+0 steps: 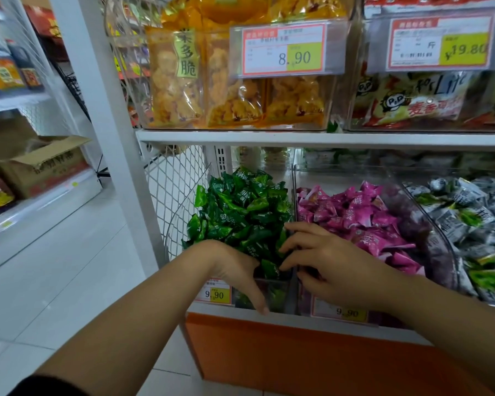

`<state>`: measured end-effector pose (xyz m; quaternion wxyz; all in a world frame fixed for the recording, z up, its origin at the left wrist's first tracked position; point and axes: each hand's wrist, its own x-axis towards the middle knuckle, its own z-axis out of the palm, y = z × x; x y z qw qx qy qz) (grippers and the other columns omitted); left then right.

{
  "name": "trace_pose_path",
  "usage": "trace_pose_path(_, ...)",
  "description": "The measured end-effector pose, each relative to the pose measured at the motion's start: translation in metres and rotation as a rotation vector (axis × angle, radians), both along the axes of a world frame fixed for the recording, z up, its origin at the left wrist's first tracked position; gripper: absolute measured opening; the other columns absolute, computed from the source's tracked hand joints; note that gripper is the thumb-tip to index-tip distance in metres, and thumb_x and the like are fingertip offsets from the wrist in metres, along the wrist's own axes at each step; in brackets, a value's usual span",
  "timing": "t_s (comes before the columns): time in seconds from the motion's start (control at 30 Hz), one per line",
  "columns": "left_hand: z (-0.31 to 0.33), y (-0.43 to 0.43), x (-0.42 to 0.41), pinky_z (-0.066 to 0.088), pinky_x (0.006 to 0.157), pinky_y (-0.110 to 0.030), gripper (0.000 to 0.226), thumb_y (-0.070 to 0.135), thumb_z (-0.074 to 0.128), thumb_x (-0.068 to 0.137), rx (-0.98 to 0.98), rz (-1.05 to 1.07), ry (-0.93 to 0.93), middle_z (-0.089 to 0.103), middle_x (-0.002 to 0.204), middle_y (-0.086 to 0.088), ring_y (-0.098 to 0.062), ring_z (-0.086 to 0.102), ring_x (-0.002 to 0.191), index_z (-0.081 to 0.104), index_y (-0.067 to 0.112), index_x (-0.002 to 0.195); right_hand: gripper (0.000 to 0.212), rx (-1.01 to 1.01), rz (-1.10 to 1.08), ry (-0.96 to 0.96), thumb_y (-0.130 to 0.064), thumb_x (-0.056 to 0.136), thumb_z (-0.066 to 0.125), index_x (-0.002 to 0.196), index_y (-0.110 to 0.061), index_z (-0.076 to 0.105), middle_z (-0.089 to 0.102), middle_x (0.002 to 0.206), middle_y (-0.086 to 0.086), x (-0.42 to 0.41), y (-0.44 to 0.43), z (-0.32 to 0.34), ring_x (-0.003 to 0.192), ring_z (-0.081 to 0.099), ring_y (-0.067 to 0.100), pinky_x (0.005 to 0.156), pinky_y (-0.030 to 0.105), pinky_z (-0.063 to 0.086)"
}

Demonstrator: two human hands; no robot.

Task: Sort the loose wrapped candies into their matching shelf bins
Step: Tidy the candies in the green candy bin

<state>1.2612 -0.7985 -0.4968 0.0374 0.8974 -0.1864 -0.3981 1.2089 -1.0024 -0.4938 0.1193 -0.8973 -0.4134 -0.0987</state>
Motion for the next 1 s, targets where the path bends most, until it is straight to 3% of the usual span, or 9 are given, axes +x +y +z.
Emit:
trace_pose_path(0.37, 0.001, 0.003, -0.004, 0.037, 0.103, -0.028, 0.094, 0.06, 0.068, 0.074, -0.052, 0.009, -0.044, 0.037, 0.148, -0.002, -0.02, 0.038, 0.132, 0.029, 0.015, 0.146, 0.028, 0.0, -0.009, 0.031, -0.019, 0.09, 0.053, 0.112, -0.026, 0.068, 0.055, 0.127, -0.008, -0.001, 0.0, -0.001, 0.143, 0.019, 0.01, 0.11, 0.02, 0.019)
trace_pose_path(0.53, 0.009, 0.007, -0.012, 0.042, 0.102, -0.028, 0.075, 0.052, 0.07, 0.077, -0.16, -0.006, -0.094, 0.047, 0.138, 0.005, -0.014, 0.047, 0.12, 0.041, 0.022, 0.14, 0.028, 0.002, -0.002, 0.034, -0.018, 0.091, 0.052, 0.113, -0.026, 0.067, 0.053, 0.128, -0.008, -0.001, 0.0, 0.0, 0.143, 0.016, 0.009, 0.11, 0.016, 0.014)
trace_pose_path(0.67, 0.017, 0.016, -0.02, 0.043, 0.076, -0.012, 0.054, 0.041, 0.071, 0.081, -0.296, 0.007, -0.178, 0.054, 0.11, 0.013, -0.003, 0.052, 0.096, 0.052, 0.026, 0.129, 0.028, 0.008, 0.007, 0.045, -0.018, 0.091, 0.052, 0.113, -0.027, 0.067, 0.053, 0.128, -0.008, -0.001, -0.001, 0.0, 0.142, 0.012, 0.004, 0.11, 0.019, 0.019)
trace_pose_path(0.8, 0.021, 0.024, -0.03, 0.037, 0.06, -0.006, 0.033, 0.034, 0.069, 0.084, -0.427, 0.057, -0.3, 0.056, 0.094, 0.02, 0.007, 0.054, 0.075, 0.06, 0.028, 0.115, 0.03, 0.055, 0.015, 0.088, -0.021, 0.092, 0.054, 0.12, -0.029, 0.063, 0.049, 0.135, -0.013, -0.002, 0.001, 0.0, 0.135, 0.001, -0.012, 0.105, 0.003, 0.002)
trace_pose_path(0.93, 0.027, 0.028, -0.043, 0.05, 0.07, -0.017, 0.019, 0.033, 0.069, 0.084, -0.66, 0.155, -0.419, 0.064, 0.103, 0.013, 0.002, 0.062, 0.081, 0.063, 0.035, 0.102, 0.042, 0.172, -0.026, 0.056, -0.028, 0.091, 0.06, 0.132, -0.033, 0.05, 0.041, 0.131, -0.027, -0.013, 0.003, 0.002, 0.125, 0.007, -0.023, 0.101, -0.004, 0.001)
trace_pose_path(1.0, 0.034, 0.021, -0.051, 0.054, 0.079, -0.024, 0.018, 0.028, 0.068, 0.084, -0.829, 0.207, -0.452, 0.065, 0.104, 0.013, -0.001, 0.064, 0.088, 0.062, 0.036, 0.1, 0.051, 0.269, -0.084, 0.099, -0.034, 0.09, 0.061, 0.135, -0.04, 0.039, 0.031, 0.125, -0.036, -0.021, 0.006, 0.005, 0.117, 0.018, -0.028, 0.097, -0.007, 0.01)
